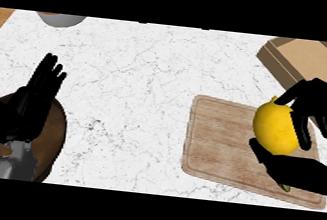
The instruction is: Pick the lemon from the cutting board and place it in the cardboard box
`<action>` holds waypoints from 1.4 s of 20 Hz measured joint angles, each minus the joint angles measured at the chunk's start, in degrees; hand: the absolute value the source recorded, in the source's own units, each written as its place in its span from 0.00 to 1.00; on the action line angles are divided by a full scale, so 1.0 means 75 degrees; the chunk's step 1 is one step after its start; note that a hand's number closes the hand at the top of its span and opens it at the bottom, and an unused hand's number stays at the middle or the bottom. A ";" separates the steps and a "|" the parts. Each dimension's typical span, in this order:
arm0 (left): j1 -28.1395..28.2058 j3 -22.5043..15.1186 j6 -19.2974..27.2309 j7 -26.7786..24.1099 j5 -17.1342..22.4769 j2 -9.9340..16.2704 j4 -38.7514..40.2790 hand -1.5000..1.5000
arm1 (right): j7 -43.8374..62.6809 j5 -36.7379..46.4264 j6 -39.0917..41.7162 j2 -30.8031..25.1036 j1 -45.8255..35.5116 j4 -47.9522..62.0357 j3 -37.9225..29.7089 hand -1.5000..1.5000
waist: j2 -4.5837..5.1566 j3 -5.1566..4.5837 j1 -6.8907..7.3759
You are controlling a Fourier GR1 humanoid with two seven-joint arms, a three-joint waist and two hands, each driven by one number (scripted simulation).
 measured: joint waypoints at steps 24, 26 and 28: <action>-0.0093 -0.0119 -0.0036 -0.0263 -0.0122 -0.0173 0.0197 0.50 | -0.3278 0.0900 -0.3515 -0.3113 -0.2794 0.8358 -0.2216 1.00 | 0.0064 0.0007 0.0165; -0.0107 -0.0146 -0.0020 -0.0231 -0.0134 -0.0193 0.0156 0.50 | -0.3448 0.1202 -0.3635 -0.3323 -0.2966 0.9007 -0.2044 1.00 | 0.0073 0.0007 0.0189; -0.0169 -0.0169 -0.0022 -0.0202 -0.0120 -0.0212 0.0146 0.50 | -0.3507 0.1619 -0.3580 -0.3585 -0.3031 0.9620 -0.1792 1.00 | 0.0103 0.0006 0.0262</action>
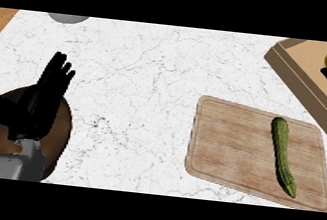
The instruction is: Pick the lemon from the cutting board and place it in the cardboard box
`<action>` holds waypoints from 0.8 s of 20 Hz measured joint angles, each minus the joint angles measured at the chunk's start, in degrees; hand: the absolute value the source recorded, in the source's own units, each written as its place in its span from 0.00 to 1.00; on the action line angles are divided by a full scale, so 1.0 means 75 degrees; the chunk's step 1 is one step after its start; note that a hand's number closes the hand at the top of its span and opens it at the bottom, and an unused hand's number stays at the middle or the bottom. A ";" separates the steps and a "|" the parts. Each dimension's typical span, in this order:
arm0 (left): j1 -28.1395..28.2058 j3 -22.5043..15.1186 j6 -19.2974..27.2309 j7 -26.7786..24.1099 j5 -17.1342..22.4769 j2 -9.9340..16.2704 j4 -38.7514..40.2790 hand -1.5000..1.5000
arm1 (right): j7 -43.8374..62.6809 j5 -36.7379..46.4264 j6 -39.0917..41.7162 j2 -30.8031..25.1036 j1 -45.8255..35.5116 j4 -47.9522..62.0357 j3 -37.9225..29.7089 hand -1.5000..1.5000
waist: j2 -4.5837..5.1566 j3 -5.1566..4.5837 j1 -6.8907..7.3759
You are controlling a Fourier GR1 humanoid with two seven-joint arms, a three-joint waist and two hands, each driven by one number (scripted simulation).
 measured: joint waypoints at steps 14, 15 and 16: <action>-0.0131 -0.0053 -0.0043 0.0132 0.0007 0.0014 -0.0031 0.50 | -0.1792 -0.0450 -0.1246 -0.0408 -0.0936 0.3153 -0.0880 0.00 | 0.0046 0.0032 0.0112; -0.0107 -0.0018 -0.0063 0.0124 0.0025 0.0046 -0.0036 0.50 | -0.2010 -0.0685 -0.1395 -0.0354 -0.0983 0.3172 -0.1086 0.00 | 0.0039 0.0031 0.0101; -0.0082 -0.0021 -0.0046 0.0102 0.0009 0.0033 -0.0035 0.50 | -0.2191 -0.0942 -0.1392 -0.0356 -0.1095 0.3206 -0.1300 0.00 | 0.0031 0.0032 0.0084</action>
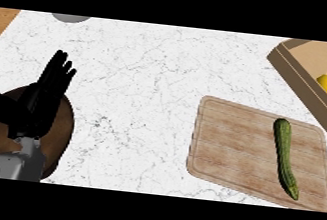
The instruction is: Pick the lemon from the cutting board and place it in the cardboard box
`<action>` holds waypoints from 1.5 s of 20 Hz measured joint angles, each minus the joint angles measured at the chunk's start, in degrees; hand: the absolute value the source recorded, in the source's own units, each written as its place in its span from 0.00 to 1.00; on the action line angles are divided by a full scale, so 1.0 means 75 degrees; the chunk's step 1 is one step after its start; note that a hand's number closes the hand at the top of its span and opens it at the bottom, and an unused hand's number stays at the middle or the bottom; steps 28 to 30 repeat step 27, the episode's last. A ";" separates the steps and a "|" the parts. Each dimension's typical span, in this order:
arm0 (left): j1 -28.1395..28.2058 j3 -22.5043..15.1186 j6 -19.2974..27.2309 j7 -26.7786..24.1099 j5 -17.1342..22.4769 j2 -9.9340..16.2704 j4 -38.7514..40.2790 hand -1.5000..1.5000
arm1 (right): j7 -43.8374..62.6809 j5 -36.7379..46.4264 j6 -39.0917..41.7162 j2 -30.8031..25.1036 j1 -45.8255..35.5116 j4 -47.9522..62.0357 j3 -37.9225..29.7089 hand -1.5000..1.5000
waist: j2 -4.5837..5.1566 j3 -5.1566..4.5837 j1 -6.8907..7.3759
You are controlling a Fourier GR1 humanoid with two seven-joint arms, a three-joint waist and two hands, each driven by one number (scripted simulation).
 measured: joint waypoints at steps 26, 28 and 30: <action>0.0048 -0.0085 0.0045 0.0073 -0.0041 -0.0095 -0.0113 0.50 | -0.0885 -0.4112 0.2913 -0.2026 -0.0142 0.2156 -0.3586 0.00 | 0.0021 0.0000 -0.0030; 0.0037 -0.0062 0.0026 0.0090 -0.0016 -0.0073 -0.0126 0.50 | -0.0887 -0.4143 0.2948 -0.2095 -0.0107 0.2196 -0.3606 0.00 | 0.0026 0.0001 -0.0013; 0.0037 -0.0062 0.0026 0.0090 -0.0016 -0.0073 -0.0126 0.50 | -0.0887 -0.4143 0.2948 -0.2095 -0.0107 0.2196 -0.3606 0.00 | 0.0026 0.0001 -0.0013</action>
